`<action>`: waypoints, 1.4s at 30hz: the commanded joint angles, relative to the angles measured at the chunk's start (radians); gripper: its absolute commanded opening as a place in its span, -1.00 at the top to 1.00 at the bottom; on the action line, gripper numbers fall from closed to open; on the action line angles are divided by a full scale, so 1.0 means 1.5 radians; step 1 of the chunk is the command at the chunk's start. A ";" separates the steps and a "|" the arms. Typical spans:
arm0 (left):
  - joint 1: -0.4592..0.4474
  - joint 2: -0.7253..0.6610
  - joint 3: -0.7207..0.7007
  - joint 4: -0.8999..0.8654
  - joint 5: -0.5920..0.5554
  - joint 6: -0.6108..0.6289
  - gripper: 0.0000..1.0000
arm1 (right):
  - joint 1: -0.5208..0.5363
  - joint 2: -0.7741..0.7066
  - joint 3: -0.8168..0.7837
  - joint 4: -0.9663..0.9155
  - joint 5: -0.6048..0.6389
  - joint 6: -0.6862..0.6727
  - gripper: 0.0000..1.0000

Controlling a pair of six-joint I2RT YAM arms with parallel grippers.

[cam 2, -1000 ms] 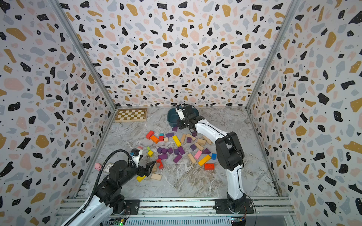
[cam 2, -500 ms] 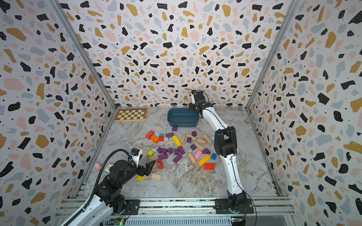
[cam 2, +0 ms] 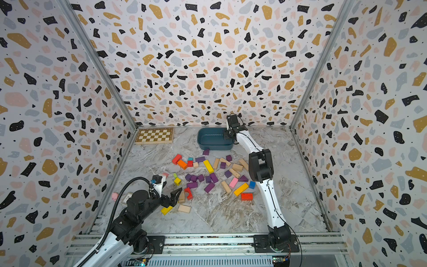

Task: Pick purple bricks into the storage bin
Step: Place the building block in the storage box.

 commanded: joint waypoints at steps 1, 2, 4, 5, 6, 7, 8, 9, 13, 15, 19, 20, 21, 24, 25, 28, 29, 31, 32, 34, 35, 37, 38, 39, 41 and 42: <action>-0.002 -0.004 -0.001 0.020 -0.013 -0.007 -0.97 | -0.002 0.001 0.033 -0.001 0.003 0.017 0.79; -0.002 -0.003 -0.001 0.020 -0.013 -0.006 -0.98 | -0.003 0.002 0.034 0.001 0.004 0.017 0.79; -0.002 0.000 0.000 0.021 -0.016 -0.008 -0.98 | -0.003 0.006 0.033 0.002 0.006 0.019 0.79; -0.002 0.002 -0.001 0.023 -0.018 -0.009 -0.98 | -0.005 0.007 0.033 0.002 0.006 0.019 0.78; -0.002 0.004 -0.001 0.024 -0.020 -0.009 -0.98 | -0.005 0.008 0.033 0.003 0.006 0.019 0.78; -0.002 0.005 0.000 0.025 -0.020 -0.009 -0.98 | -0.006 0.009 0.033 0.005 0.006 0.018 0.77; -0.001 0.006 0.001 0.025 -0.021 -0.009 -0.98 | -0.006 0.009 0.033 0.005 0.006 0.019 0.75; -0.002 0.007 0.000 0.025 -0.021 -0.009 -0.97 | -0.006 0.010 0.033 0.007 0.006 0.019 0.73; -0.001 0.007 0.001 0.025 -0.025 -0.010 -0.98 | -0.006 0.010 0.033 0.006 0.009 0.016 0.61; -0.002 0.008 0.001 0.026 -0.025 -0.010 -0.98 | -0.006 0.009 0.033 0.005 0.010 0.015 0.49; -0.002 0.009 0.000 0.026 -0.023 -0.010 -0.97 | -0.006 0.004 0.033 0.005 0.010 0.007 0.30; -0.001 0.008 0.001 0.027 -0.023 -0.010 -0.98 | -0.006 0.001 0.033 0.007 0.009 0.003 0.26; -0.001 0.009 0.000 0.027 -0.023 -0.010 -0.97 | -0.006 -0.001 0.033 0.009 0.009 0.001 0.23; -0.001 0.008 0.002 0.026 -0.023 -0.010 -0.98 | -0.006 -0.011 0.033 0.014 0.009 -0.002 0.11; -0.002 0.006 0.002 0.024 -0.023 -0.010 -0.98 | -0.006 -0.014 0.034 0.015 0.009 -0.002 0.06; -0.002 0.001 0.001 0.021 -0.024 -0.010 -0.98 | -0.006 -0.024 0.034 0.018 0.009 -0.004 -0.09; -0.002 -0.003 0.000 0.019 -0.025 -0.011 -0.98 | -0.006 -0.029 0.034 0.017 0.008 -0.005 -0.10; -0.002 -0.009 0.000 0.016 -0.028 -0.012 -0.97 | -0.004 -0.040 0.033 0.016 0.006 -0.008 -0.12; -0.002 -0.014 -0.001 0.014 -0.029 -0.012 -0.97 | 0.000 -0.047 0.033 0.017 0.005 -0.010 -0.13; -0.002 -0.022 -0.001 0.010 -0.032 -0.013 -0.98 | 0.006 -0.062 0.031 0.014 0.003 -0.018 -0.15; -0.002 -0.027 -0.002 0.007 -0.032 -0.013 -0.98 | 0.011 -0.071 0.027 0.013 0.002 -0.023 -0.18; -0.001 -0.035 -0.004 0.004 -0.033 -0.014 -0.98 | 0.020 -0.092 0.009 0.015 -0.003 -0.031 -0.20; -0.002 -0.039 -0.006 0.004 -0.034 -0.014 -0.97 | 0.025 -0.106 -0.006 0.020 -0.004 -0.036 -0.21; -0.002 -0.041 -0.007 0.001 -0.037 -0.017 -0.98 | 0.030 -0.119 -0.028 0.025 -0.006 -0.040 -0.22; -0.002 -0.044 -0.007 -0.002 -0.038 -0.018 -0.98 | 0.041 -0.156 -0.081 0.044 -0.016 -0.051 -0.24; -0.002 -0.045 -0.007 -0.004 -0.038 -0.018 -0.97 | 0.046 -0.172 -0.110 0.054 -0.021 -0.054 -0.24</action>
